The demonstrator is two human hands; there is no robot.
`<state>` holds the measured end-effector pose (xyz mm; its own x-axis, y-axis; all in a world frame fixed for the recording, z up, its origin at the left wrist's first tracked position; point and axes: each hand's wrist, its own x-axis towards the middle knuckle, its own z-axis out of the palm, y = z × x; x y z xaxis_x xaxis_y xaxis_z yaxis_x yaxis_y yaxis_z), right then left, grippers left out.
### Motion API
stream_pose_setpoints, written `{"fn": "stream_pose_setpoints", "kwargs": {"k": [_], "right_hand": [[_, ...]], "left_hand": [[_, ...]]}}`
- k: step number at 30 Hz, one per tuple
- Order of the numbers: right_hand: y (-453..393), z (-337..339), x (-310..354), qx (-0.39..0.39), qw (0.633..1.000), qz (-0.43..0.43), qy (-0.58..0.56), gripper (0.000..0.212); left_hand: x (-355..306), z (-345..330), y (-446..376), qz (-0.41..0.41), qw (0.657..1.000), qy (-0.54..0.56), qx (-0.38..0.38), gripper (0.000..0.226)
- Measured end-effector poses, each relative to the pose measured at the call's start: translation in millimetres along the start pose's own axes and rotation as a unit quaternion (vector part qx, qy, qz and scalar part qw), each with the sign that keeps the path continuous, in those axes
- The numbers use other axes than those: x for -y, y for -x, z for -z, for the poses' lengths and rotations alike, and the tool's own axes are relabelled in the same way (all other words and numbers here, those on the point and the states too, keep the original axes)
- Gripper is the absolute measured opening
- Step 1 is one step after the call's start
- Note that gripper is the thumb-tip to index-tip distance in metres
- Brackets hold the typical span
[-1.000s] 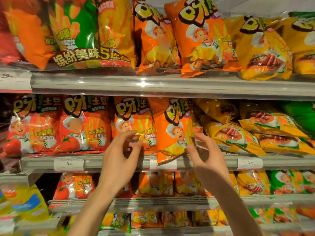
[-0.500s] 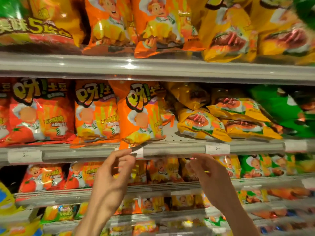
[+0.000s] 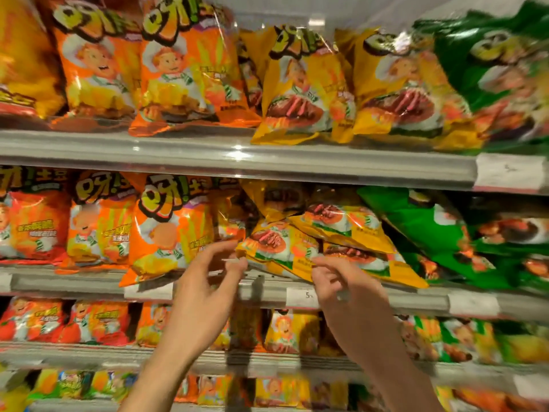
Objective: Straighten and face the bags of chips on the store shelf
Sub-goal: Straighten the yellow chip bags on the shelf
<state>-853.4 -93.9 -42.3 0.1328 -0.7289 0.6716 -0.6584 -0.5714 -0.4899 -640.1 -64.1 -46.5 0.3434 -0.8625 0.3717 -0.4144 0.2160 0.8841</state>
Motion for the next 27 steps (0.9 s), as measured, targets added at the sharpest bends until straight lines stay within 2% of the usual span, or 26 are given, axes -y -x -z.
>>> {"fn": "stream_pose_setpoints", "kwargs": {"k": [3,5,8,11,14,20,27], "right_hand": [[-24.7,0.0,-6.2,-0.046,0.993,0.111,0.014,0.019],[-41.6,-4.3,-10.8,-0.047,0.983,0.164,0.071,0.022],[-63.0,-14.0,-11.1,-0.018,0.967,0.187,0.175,0.029],[-78.5,-20.3,-12.1,0.023,0.951,0.192,0.239,0.034],[-80.7,-19.1,-21.6,0.045,0.947,0.181,0.261,0.034],[-81.2,-5.0,-30.2,0.038,0.951,0.162,0.260,0.030],[-78.3,0.7,-37.7,0.040,0.956,0.130,0.258,0.026]], "left_hand": [[-6.0,-13.7,-20.8,-0.031,0.995,-0.089,-0.009,0.043],[-13.7,-19.3,-33.7,-0.050,0.987,-0.149,-0.022,0.048],[-25.5,-22.1,-56.9,-0.053,0.979,-0.197,-0.027,0.053],[-35.2,-28.1,-81.7,-0.018,0.973,-0.231,0.010,0.063],[-41.4,-34.9,-94.7,0.033,0.971,-0.226,0.070,0.067],[-42.9,-40.1,-120.2,0.106,0.975,-0.167,0.099,0.078],[-36.3,-45.8,-132.8,0.116,0.991,-0.048,0.053,0.071]]}}
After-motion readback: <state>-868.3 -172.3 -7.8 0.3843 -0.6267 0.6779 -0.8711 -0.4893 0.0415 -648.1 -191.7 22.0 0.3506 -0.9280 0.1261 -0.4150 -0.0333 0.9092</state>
